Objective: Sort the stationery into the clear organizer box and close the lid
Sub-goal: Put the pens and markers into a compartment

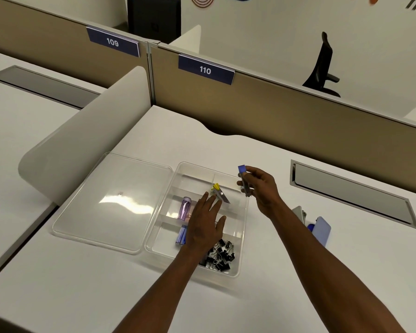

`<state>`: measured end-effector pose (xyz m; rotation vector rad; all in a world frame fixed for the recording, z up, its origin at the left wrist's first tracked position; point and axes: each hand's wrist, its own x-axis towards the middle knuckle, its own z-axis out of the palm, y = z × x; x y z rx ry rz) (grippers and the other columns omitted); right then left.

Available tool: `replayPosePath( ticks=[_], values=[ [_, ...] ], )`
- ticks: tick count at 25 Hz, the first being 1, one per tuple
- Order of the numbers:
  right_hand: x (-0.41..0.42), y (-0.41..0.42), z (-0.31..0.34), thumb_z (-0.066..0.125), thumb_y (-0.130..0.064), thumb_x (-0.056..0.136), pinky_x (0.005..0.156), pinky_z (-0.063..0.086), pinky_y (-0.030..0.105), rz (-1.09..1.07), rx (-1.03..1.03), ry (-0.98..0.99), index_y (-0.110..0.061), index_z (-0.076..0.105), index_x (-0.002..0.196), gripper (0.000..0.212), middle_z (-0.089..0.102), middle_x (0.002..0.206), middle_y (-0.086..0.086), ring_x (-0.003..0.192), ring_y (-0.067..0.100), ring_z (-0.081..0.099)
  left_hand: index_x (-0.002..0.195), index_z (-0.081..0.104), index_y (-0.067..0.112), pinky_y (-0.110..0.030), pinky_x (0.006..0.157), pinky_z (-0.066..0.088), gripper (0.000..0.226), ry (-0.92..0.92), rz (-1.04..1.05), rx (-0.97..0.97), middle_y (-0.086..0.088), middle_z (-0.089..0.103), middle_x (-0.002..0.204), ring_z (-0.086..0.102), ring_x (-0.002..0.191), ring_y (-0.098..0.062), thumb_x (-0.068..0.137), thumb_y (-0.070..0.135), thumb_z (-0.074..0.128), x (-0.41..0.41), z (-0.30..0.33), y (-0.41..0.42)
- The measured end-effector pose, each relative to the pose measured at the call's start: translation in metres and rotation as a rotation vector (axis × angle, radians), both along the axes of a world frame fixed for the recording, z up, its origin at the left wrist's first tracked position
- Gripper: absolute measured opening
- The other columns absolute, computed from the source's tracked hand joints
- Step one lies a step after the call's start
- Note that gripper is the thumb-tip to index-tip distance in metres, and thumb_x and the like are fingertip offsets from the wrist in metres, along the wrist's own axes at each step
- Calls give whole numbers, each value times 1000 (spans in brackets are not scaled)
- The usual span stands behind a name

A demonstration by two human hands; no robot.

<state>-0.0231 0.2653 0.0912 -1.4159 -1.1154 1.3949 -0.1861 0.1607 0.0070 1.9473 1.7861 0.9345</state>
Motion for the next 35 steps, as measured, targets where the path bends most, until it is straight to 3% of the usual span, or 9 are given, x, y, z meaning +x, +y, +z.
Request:
replayPosePath(
  ticks=[3,6,11,16,21,26,32,35],
  values=[
    [-11,-1,-2,52,-15,102,63,59,30,36,-94,-13,-13,63,123,25,72,109,12,84,24,72,137,55,9,-42,114,37,51,10,1,-7,-9,49,148,33,145,-25,91,30,63,0,2,0],
    [-20,-3,-4,46,-26,104,63,56,30,37,-205,-2,-13,64,123,29,73,109,12,81,23,70,138,54,10,-41,115,36,52,18,0,-17,-9,47,149,31,146,-24,92,31,62,0,3,0],
    [-26,-5,-12,61,-40,96,57,49,28,113,-72,-169,-24,72,111,25,73,106,11,75,18,67,140,52,10,-40,117,33,52,21,-4,-26,-8,45,150,28,147,-23,93,32,59,0,5,-1],
    [-32,0,-22,64,-35,95,75,51,28,125,9,-341,-26,63,121,28,72,105,4,87,17,72,139,53,9,-41,116,34,51,9,-9,-35,-9,46,150,29,147,-24,93,30,60,0,7,-1],
    [-43,3,-38,66,-32,94,68,46,16,136,51,-545,-14,63,116,29,68,106,-1,94,14,63,139,53,9,-39,117,34,51,-8,4,-36,-9,47,149,31,146,-24,93,30,60,1,7,-1],
    [-49,8,-49,58,-27,99,85,56,35,125,-2,-593,-12,66,116,24,69,114,8,93,20,64,141,51,10,-39,117,33,52,16,-6,-46,-8,45,151,28,147,-22,94,32,57,0,5,0],
    [-47,13,-51,44,-7,98,82,50,29,212,-36,-693,-8,67,124,34,67,125,13,100,21,60,141,51,10,-40,116,35,52,20,-3,-41,-9,46,150,31,146,-24,93,31,58,0,3,0],
    [-47,12,-50,46,-5,97,97,52,37,278,-21,-758,-7,65,128,37,65,129,13,113,27,61,140,52,9,-40,115,35,51,20,-6,-32,-9,48,149,32,145,-25,93,30,58,0,3,1]
  ],
)
